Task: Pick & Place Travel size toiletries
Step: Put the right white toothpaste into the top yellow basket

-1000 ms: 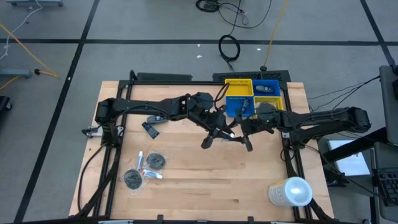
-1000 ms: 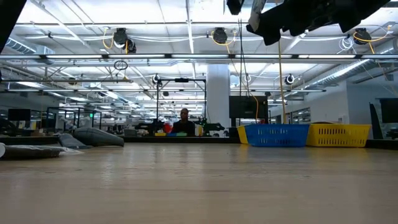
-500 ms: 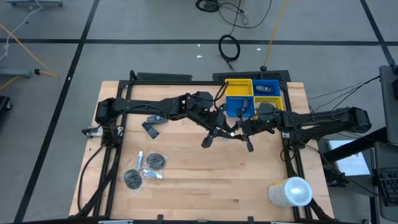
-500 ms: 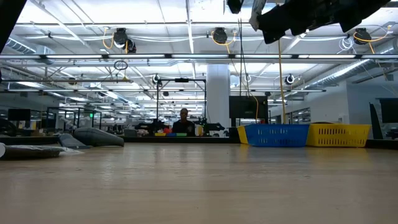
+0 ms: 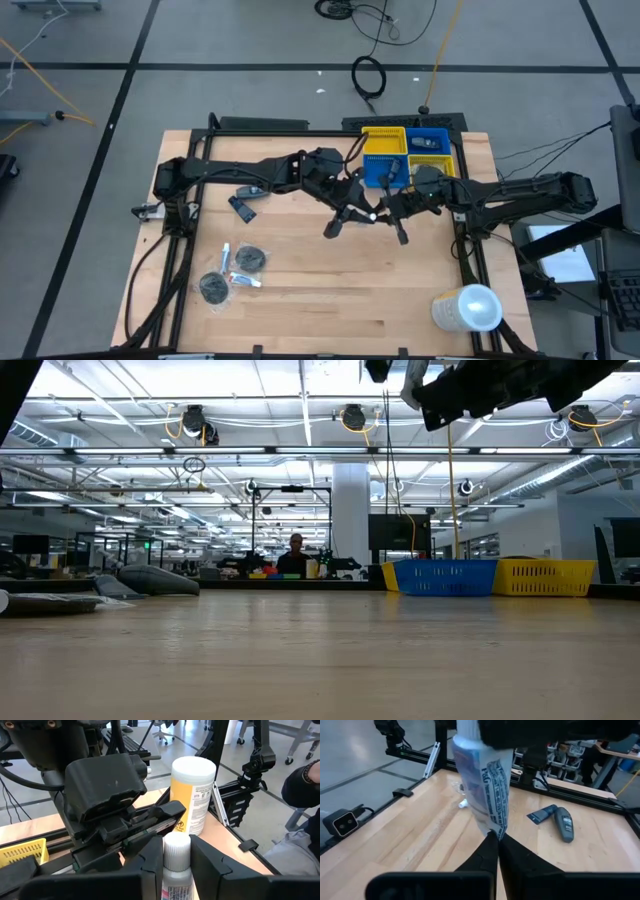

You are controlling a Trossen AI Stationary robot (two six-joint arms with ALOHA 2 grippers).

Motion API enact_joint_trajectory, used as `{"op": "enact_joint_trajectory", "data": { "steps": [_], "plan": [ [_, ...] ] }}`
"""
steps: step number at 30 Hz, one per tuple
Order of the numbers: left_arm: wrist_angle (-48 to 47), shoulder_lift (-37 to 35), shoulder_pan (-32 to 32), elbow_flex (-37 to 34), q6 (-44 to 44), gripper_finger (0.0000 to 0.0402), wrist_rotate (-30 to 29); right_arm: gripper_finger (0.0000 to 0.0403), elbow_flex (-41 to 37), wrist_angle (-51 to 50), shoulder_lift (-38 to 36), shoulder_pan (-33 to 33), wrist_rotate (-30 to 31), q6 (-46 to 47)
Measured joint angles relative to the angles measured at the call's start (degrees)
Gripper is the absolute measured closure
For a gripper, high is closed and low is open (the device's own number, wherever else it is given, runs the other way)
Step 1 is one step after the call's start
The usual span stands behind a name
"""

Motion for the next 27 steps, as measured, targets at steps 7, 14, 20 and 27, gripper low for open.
{"op": "enact_joint_trajectory", "data": {
  "steps": [7, 14, 20, 27],
  "plan": [
    [0.33, -2.71, 0.02, 0.0, -1.63, 0.0265, -5.05, 0.0402, 0.0, -0.07, 0.0, 0.07, 0.03, 0.2],
    [-9.0, -9.03, 0.13, 0.0, -4.13, 0.0198, -12.54, 0.0403, 0.0, -1.41, -1.5, -0.07, 4.23, 1.41],
    [-23.09, -12.36, -1.17, 0.02, -8.75, 0.0184, -17.25, 0.0403, 0.0, -4.33, -2.93, -2.3, 14.65, 5.27],
    [-35.91, -12.67, -4.66, 0.0, -15.24, 0.0183, -27.34, 0.0403, 0.0, -9.46, -1.83, -9.73, 24.62, 7.7]
  ]
}}
